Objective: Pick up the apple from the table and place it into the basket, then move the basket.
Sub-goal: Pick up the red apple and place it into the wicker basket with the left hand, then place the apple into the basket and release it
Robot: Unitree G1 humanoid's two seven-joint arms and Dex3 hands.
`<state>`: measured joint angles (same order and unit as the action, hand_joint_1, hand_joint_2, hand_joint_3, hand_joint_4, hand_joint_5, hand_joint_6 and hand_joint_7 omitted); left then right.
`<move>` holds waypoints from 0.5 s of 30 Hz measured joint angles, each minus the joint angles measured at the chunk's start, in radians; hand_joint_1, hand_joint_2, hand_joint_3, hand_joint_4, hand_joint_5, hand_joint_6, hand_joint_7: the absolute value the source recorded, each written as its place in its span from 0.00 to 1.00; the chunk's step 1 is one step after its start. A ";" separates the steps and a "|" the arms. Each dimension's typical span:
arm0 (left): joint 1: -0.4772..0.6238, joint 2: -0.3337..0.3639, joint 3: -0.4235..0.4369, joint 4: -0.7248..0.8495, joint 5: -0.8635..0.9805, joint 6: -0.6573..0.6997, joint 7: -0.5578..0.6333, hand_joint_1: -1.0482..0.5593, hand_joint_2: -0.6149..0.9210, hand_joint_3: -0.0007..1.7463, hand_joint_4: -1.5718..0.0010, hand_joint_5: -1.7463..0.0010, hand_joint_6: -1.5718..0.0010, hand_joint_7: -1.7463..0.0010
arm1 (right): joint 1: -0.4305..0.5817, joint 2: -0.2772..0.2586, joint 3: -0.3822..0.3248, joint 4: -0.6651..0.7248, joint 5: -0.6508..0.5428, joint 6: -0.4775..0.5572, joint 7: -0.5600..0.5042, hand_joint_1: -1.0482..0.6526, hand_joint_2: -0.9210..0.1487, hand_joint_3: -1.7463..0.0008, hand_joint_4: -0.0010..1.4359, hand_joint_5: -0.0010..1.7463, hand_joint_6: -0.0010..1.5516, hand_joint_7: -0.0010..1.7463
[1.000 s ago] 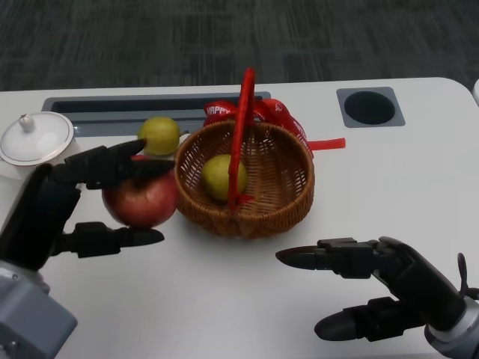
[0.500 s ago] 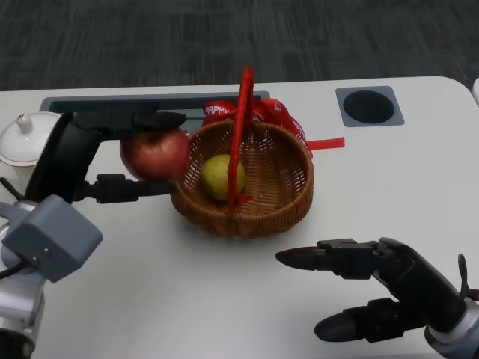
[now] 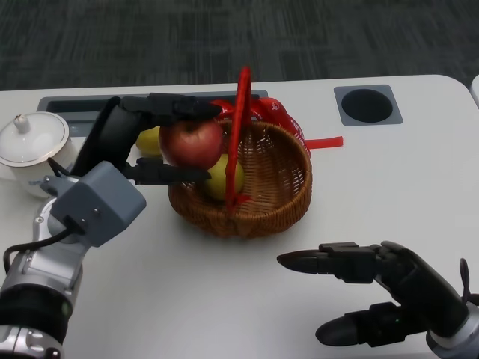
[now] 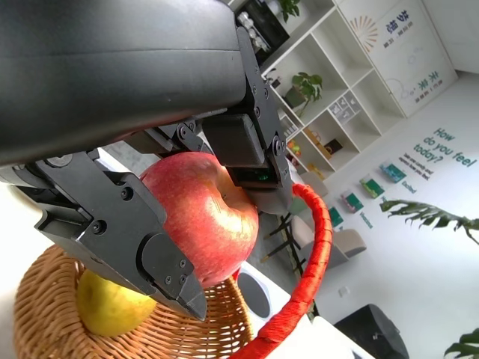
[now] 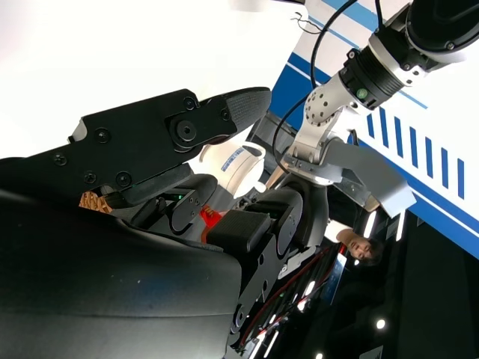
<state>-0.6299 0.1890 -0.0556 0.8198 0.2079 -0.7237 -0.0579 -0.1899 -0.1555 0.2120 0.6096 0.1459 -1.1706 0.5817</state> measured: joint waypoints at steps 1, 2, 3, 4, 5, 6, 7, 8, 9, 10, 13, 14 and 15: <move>-0.007 -0.004 -0.002 0.012 0.001 -0.004 0.000 0.61 0.91 0.00 0.20 1.00 0.27 1.00 | 0.002 0.000 0.000 -0.001 -0.001 0.000 -0.002 0.30 0.05 1.00 0.50 0.00 0.41 0.00; -0.014 -0.009 -0.006 0.026 0.002 -0.009 0.000 0.62 0.91 0.00 0.20 1.00 0.26 1.00 | 0.003 0.000 0.000 -0.002 -0.002 0.000 -0.004 0.30 0.05 1.00 0.50 0.00 0.41 0.00; -0.021 -0.013 -0.009 0.042 0.003 -0.015 0.000 0.63 0.91 0.00 0.20 1.00 0.26 1.00 | 0.005 0.000 0.000 -0.003 -0.003 0.001 -0.006 0.30 0.05 1.00 0.50 0.00 0.41 0.00; -0.027 -0.017 -0.013 0.059 0.003 -0.019 0.000 0.64 0.91 0.00 0.21 1.00 0.27 1.00 | 0.006 0.000 0.000 -0.005 -0.004 0.001 -0.008 0.30 0.05 1.00 0.50 0.00 0.41 0.00; -0.033 -0.020 -0.015 0.075 0.003 -0.022 -0.001 0.64 0.92 0.00 0.21 1.00 0.27 1.00 | 0.007 0.000 0.000 -0.007 -0.005 0.001 -0.010 0.30 0.05 1.00 0.50 0.00 0.41 0.00; -0.038 -0.024 -0.017 0.092 0.003 -0.023 -0.003 0.64 0.92 0.00 0.21 1.00 0.27 1.00 | 0.007 0.001 0.000 -0.009 -0.005 0.001 -0.012 0.30 0.05 1.00 0.50 0.00 0.41 0.00; -0.043 -0.029 -0.019 0.107 0.002 -0.024 -0.004 0.64 0.92 0.00 0.21 1.00 0.27 1.00 | 0.008 0.001 0.000 -0.011 -0.006 0.001 -0.014 0.30 0.05 1.00 0.50 0.00 0.41 0.00; -0.048 -0.034 -0.021 0.123 0.002 -0.024 -0.006 0.64 0.92 0.00 0.21 1.00 0.28 1.00 | 0.009 0.001 0.000 -0.014 -0.007 0.001 -0.015 0.30 0.05 1.00 0.50 0.00 0.41 0.00; -0.054 -0.039 -0.023 0.138 0.002 -0.024 -0.006 0.64 0.92 0.00 0.21 1.00 0.28 1.00 | 0.009 0.001 0.000 -0.016 -0.008 0.001 -0.016 0.30 0.05 1.00 0.50 0.00 0.41 0.00; -0.061 -0.043 -0.025 0.152 0.003 -0.024 -0.006 0.64 0.92 0.00 0.20 1.00 0.28 1.00 | 0.010 0.001 0.000 -0.017 -0.010 0.002 -0.017 0.30 0.05 1.00 0.50 0.00 0.41 0.00; -0.078 -0.053 -0.031 0.191 0.005 -0.022 -0.006 0.65 0.92 0.00 0.20 0.99 0.28 1.00 | 0.013 0.002 0.000 -0.020 -0.012 0.002 -0.019 0.30 0.05 1.00 0.50 0.00 0.40 0.00; -0.082 -0.055 -0.033 0.203 0.008 -0.021 -0.005 0.65 0.92 0.00 0.20 1.00 0.28 1.00 | 0.014 0.002 0.000 -0.020 -0.013 0.002 -0.021 0.30 0.04 1.00 0.50 0.00 0.40 0.00; -0.086 -0.056 -0.035 0.215 0.012 -0.019 -0.004 0.65 0.92 0.00 0.20 1.00 0.29 1.00 | 0.015 0.002 0.000 -0.021 -0.013 0.002 -0.023 0.29 0.04 1.00 0.50 0.00 0.40 0.00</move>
<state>-0.7162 0.1330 -0.0910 1.0346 0.2198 -0.7428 -0.0621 -0.1751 -0.1532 0.2121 0.5888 0.1328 -1.1689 0.5586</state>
